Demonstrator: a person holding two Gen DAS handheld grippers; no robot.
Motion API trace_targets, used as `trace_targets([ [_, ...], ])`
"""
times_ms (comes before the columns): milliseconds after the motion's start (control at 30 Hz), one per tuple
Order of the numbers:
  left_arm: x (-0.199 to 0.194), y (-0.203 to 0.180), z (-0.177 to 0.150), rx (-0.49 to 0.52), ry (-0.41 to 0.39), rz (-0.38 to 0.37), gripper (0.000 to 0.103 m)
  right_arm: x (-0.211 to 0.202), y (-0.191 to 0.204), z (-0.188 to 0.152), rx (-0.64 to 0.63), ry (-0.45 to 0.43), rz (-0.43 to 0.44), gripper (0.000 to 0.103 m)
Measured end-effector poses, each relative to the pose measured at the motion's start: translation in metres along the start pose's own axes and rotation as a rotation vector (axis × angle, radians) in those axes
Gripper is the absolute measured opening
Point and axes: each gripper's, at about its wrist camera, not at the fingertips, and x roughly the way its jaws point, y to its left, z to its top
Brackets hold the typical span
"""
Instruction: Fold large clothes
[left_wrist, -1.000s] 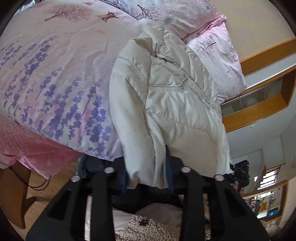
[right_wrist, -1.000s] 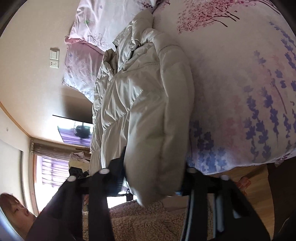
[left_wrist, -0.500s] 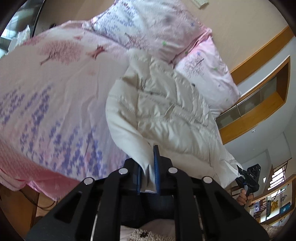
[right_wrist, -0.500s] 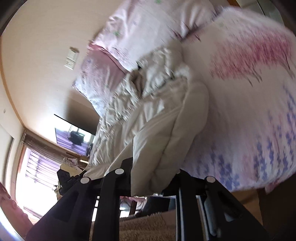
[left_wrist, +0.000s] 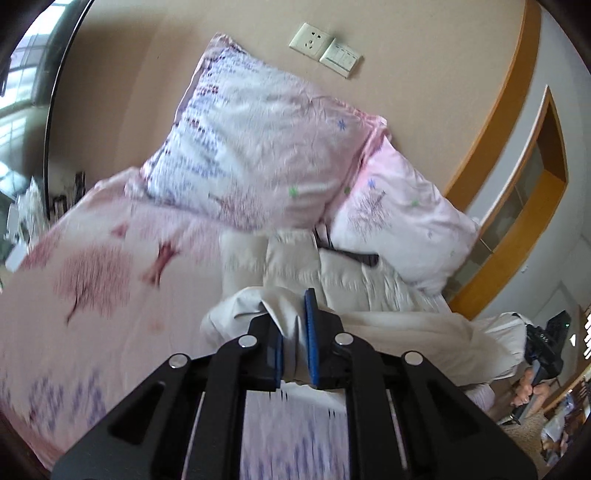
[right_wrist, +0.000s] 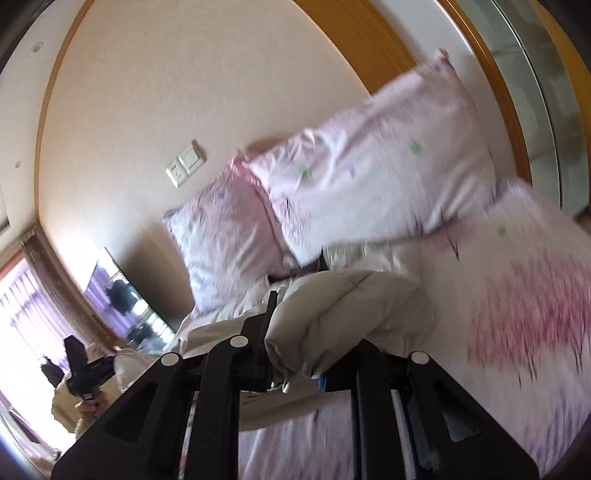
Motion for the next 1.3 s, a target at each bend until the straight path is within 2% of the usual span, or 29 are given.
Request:
trace_targets([
  [233,0.062,0.008,0.049,-0.02,0.008,0.045,0.011,0.055,0.005,0.044,-0.023,-0.028,-0.077,0.016],
  [367,0.102,0.012,0.07,-0.016,0.036,0.086,0.011,0.093,-0.002,0.062,-0.01,0.0,-0.137,0.016],
  [567,0.181,0.024,0.098,-0.046,0.126,0.167,0.011,0.18,-0.032,0.086,0.059,0.143,-0.315,0.016],
  [733,0.242,0.027,0.105,-0.01,0.22,0.273,0.011,0.248,-0.064,0.088,0.136,0.295,-0.485,0.016],
  [900,0.278,0.024,0.109,0.028,0.259,0.328,0.011,0.278,-0.079,0.082,0.187,0.343,-0.59,0.017],
  [1000,0.292,0.028,0.107,0.017,0.285,0.346,0.011,0.289,-0.084,0.075,0.205,0.373,-0.66,0.017],
  [1200,0.312,0.038,0.1,-0.029,0.33,0.376,0.014,0.308,-0.092,0.066,0.268,0.441,-0.713,0.037],
  [1267,0.312,0.036,0.102,-0.017,0.34,0.367,0.016,0.304,-0.092,0.069,0.28,0.446,-0.694,0.041],
  [1300,0.31,0.036,0.103,-0.019,0.345,0.352,0.02,0.299,-0.093,0.072,0.298,0.436,-0.67,0.046],
])
